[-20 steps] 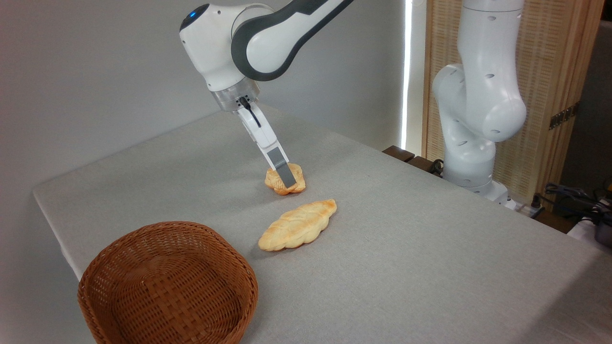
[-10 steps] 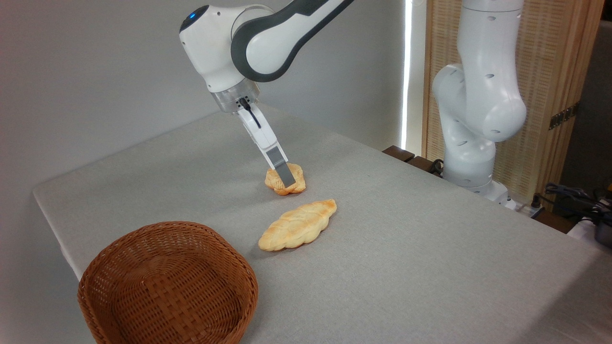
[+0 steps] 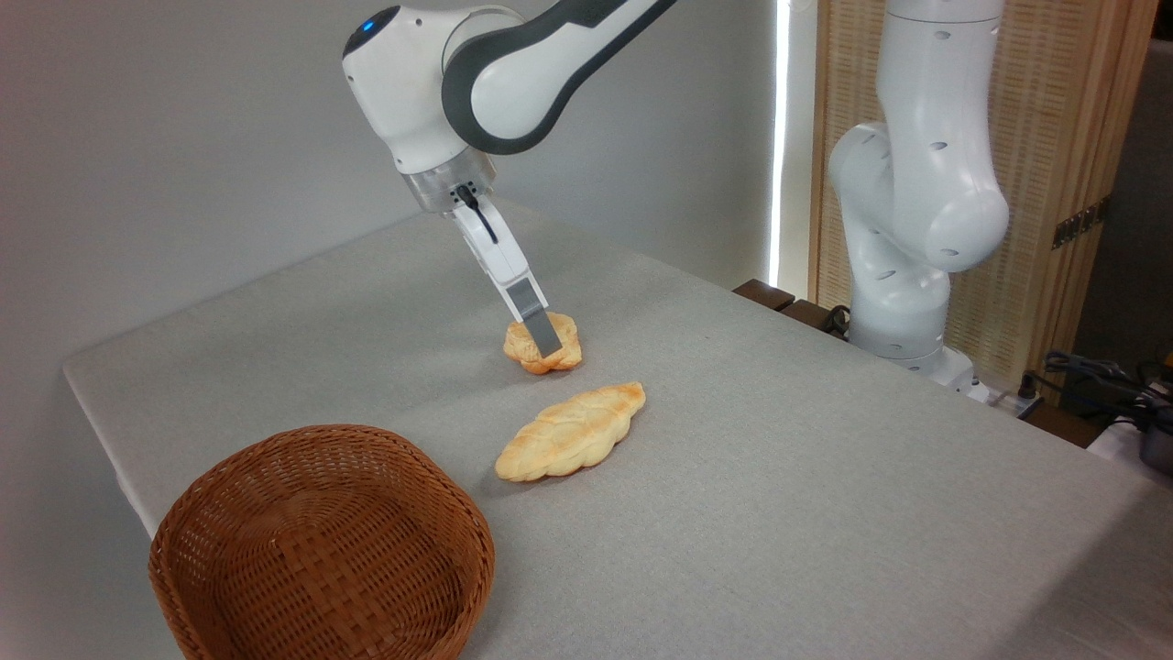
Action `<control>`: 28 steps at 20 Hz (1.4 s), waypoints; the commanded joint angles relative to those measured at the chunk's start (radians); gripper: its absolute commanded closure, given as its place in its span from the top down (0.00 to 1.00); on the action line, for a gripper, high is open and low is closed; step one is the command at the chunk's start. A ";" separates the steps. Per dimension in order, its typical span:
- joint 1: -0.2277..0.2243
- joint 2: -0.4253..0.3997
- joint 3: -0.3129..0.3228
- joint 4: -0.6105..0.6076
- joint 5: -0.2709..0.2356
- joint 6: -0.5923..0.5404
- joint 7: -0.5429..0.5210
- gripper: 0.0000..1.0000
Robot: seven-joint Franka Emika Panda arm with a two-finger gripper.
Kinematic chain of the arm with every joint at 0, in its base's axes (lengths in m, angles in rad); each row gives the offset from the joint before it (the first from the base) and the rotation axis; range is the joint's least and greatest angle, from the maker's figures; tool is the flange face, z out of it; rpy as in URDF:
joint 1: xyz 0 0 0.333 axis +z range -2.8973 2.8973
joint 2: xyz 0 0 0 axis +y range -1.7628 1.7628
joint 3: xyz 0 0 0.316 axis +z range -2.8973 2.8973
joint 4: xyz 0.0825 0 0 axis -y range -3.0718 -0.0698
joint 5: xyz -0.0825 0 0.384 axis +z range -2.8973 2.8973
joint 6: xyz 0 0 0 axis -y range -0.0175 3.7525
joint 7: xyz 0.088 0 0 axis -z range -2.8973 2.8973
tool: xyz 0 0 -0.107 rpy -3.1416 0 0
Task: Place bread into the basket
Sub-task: 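Lift the held roll and carry it toward the wicker basket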
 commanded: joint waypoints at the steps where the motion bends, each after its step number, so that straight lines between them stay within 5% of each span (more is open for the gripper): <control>1: -0.003 -0.014 0.020 0.037 -0.005 0.006 0.004 0.51; 12: 0.005 -0.014 0.115 0.160 -0.004 0.052 -0.003 0.51; 21: 0.005 -0.016 0.253 0.167 0.001 0.262 0.006 0.54; 28: 0.008 -0.005 0.275 0.166 0.003 0.403 0.006 0.56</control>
